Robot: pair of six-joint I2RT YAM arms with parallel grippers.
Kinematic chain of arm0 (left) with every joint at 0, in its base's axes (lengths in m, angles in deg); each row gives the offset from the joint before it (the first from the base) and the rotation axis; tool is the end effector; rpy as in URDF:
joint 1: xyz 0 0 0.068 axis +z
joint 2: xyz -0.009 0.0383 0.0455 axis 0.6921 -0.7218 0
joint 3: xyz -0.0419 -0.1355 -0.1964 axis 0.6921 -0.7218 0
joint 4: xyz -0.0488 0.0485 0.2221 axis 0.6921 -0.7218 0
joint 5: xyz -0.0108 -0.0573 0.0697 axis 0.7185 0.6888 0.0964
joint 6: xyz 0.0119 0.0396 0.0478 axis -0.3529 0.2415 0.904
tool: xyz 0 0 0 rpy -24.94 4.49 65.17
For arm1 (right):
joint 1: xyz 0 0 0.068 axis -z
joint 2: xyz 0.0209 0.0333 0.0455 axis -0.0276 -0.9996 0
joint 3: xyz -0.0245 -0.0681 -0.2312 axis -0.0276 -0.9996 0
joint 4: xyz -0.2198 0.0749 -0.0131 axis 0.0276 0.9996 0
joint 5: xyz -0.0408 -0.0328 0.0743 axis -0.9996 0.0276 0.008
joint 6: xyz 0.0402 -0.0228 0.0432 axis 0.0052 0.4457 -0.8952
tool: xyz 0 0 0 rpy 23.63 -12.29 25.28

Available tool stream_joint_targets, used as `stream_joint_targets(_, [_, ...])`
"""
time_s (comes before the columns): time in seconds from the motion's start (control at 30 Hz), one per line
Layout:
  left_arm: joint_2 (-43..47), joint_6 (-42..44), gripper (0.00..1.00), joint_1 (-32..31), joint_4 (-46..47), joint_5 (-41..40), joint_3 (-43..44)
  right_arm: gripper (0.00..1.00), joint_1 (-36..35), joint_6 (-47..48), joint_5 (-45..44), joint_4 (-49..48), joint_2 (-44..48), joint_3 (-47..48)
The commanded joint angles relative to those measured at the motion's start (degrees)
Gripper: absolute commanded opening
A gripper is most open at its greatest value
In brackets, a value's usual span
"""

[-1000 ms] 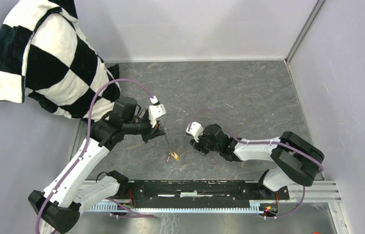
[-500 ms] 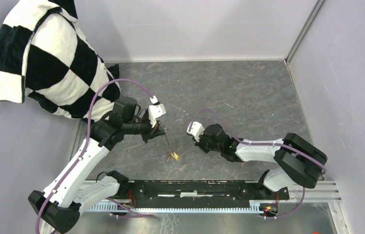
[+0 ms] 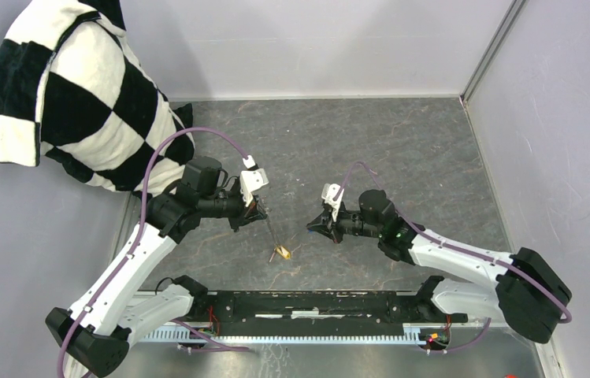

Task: Put the keys on the keyring

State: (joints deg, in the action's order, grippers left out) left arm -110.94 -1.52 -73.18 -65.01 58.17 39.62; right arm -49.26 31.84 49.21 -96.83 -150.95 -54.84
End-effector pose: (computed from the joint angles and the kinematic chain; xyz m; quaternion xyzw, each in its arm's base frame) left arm 0.1415 -0.1104 0.2975 0.4858 0.7326 -0.2864 0.3812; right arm 0.1510 0.1938 0.2024 -0.4412 0.6772 0.3670 0.4605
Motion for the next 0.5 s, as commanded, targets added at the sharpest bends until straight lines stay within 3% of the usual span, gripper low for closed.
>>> stream_joint_targets(0.0, [0.8, -0.5, 0.02, -0.3, 0.8, 2.4, 1.3, 0.00, 0.1, -6.1, 13.7, -3.3, 2.7, 4.9])
stream_joint_targets(0.17, [1.0, -0.2, 0.02, -0.3, 0.7, 2.7, 1.3, 0.00, 0.2, -12.1, 22.3, -8.4, 1.0, 8.7])
stream_joint_targets(0.47, [1.0, -0.7, 0.02, -0.2, 0.7, 3.1, 1.8, 0.01, 0.0, -14.2, 22.2, -11.7, -2.5, 14.4])
